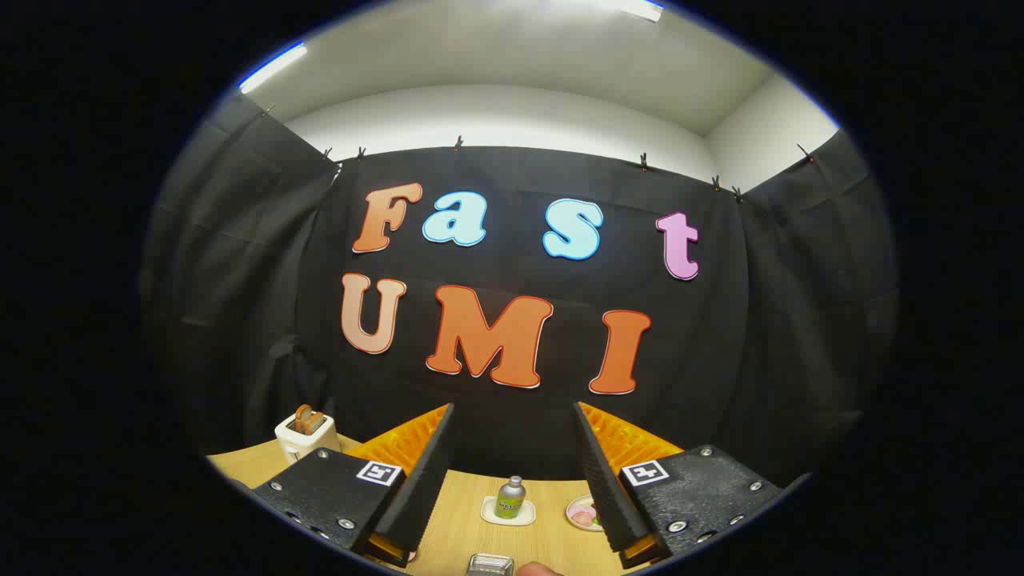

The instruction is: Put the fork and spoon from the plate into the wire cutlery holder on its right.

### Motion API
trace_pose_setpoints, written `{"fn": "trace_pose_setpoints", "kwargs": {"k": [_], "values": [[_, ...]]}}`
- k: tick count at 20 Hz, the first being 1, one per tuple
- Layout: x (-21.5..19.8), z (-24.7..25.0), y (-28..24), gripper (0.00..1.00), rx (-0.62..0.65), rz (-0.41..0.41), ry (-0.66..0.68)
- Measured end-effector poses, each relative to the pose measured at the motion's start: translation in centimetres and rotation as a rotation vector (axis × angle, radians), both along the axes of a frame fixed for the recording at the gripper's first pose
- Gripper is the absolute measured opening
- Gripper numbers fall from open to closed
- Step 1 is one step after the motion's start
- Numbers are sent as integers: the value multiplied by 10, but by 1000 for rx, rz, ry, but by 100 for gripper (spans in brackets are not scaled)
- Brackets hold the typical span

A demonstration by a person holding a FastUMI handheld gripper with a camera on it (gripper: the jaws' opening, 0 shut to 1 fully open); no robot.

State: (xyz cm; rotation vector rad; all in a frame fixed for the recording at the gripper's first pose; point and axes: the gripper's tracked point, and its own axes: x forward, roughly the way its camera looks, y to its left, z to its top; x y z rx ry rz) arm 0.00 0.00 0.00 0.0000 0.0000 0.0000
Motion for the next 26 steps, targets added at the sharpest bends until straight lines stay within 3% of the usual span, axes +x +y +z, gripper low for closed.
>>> {"fn": "trace_pose_setpoints", "kwargs": {"k": [12, 21, 26], "values": [[7, 5, 19, 85, 23, 27, -2], [17, 12, -9, 85, 96, -46, -55], [24, 14, 6, 85, 111, -39, -59]]}}
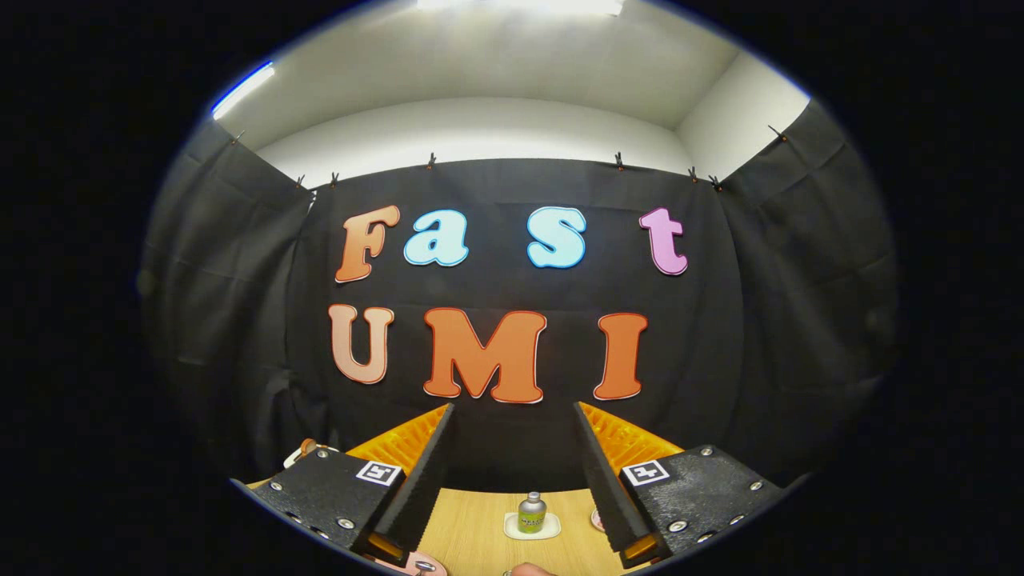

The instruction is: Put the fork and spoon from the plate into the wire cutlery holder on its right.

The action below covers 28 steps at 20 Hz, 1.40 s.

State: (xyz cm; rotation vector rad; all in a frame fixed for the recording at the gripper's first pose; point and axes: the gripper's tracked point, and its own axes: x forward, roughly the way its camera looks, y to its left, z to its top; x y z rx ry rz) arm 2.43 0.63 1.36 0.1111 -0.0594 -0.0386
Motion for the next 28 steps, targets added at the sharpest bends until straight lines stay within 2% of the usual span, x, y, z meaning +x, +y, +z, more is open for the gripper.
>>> {"fn": "trace_pose_setpoints", "kwargs": {"k": [6, 14, 19, 23, 28], "values": [[-3, 6, 24, 85, -13, 8, -25], [-7, -29, 82, 85, -6, 85, 34], [-4, -83, 129, 84, 21, 162, 189], [-4, -125, 161, 84, -17, 217, 293], [-14, -203, 192, 84, -23, 272, 510]]}}
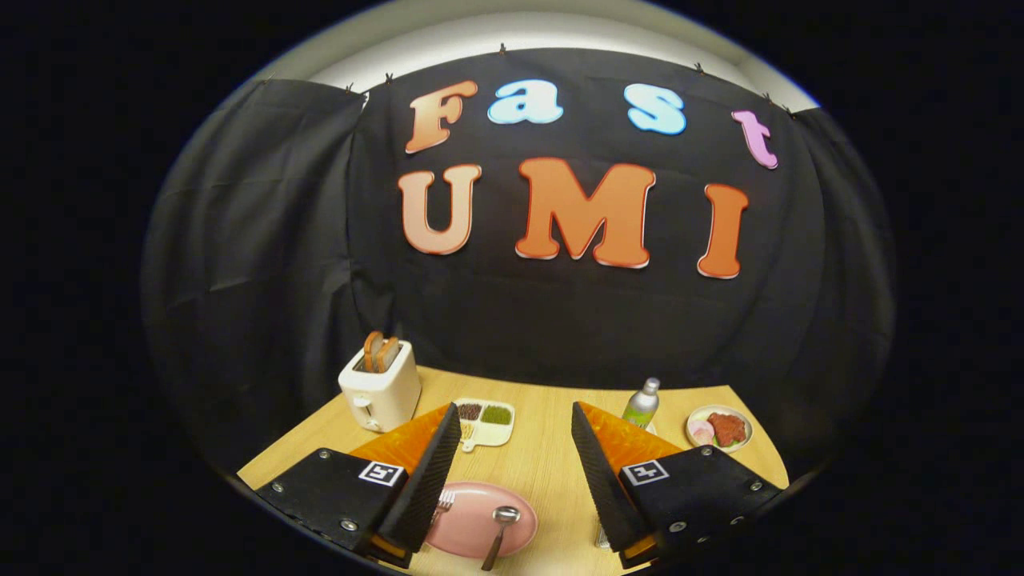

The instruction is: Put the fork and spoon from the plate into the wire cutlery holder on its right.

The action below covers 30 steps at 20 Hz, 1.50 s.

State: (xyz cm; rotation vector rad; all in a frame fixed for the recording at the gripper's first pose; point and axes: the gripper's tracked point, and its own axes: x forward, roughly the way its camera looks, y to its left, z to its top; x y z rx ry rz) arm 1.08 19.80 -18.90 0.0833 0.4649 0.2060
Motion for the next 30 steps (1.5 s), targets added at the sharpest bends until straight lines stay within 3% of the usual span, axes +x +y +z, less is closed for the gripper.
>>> {"fn": "trace_pose_setpoints", "kwargs": {"k": [7, 10, 16, 24, 30], "values": [[-27, -102, 19, 84, -51, 56, 308], [-50, -146, 36, 82, -5, 112, 461], [-80, -213, 32, 80, -59, 116, 674], [-95, -251, 41, 75, -73, 123, 844], [-103, -267, 48, 60, -142, 175, 886]]}}
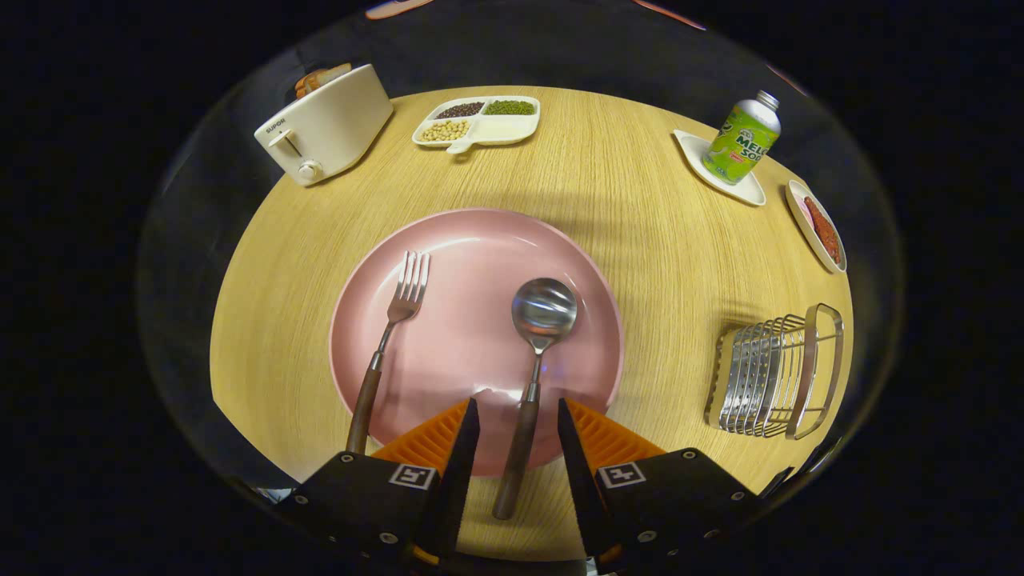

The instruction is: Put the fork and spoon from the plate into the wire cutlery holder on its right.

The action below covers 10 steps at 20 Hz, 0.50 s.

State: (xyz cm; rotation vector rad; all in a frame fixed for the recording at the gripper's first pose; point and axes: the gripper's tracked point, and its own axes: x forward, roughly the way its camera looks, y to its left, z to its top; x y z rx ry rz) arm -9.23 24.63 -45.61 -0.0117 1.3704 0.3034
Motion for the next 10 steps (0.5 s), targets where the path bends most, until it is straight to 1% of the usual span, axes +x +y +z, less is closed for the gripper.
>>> {"fn": "trace_pose_setpoints", "kwargs": {"k": [1, 2, 3, 5, 7, 8, 9, 10], "values": [[-2, -2, 1, 52, -8, 6, 2], [-3, -5, 0, 48, -27, 6, 7], [-3, -7, -4, 38, -50, 1, 3], [-3, -9, -7, 24, -71, -20, -2], [-1, -9, -9, 16, -79, -40, -10], [1, -8, -11, 15, -79, -50, -19], [3, -5, -10, 10, -66, -64, -28], [4, -2, -9, 9, -55, -79, -31]]}}
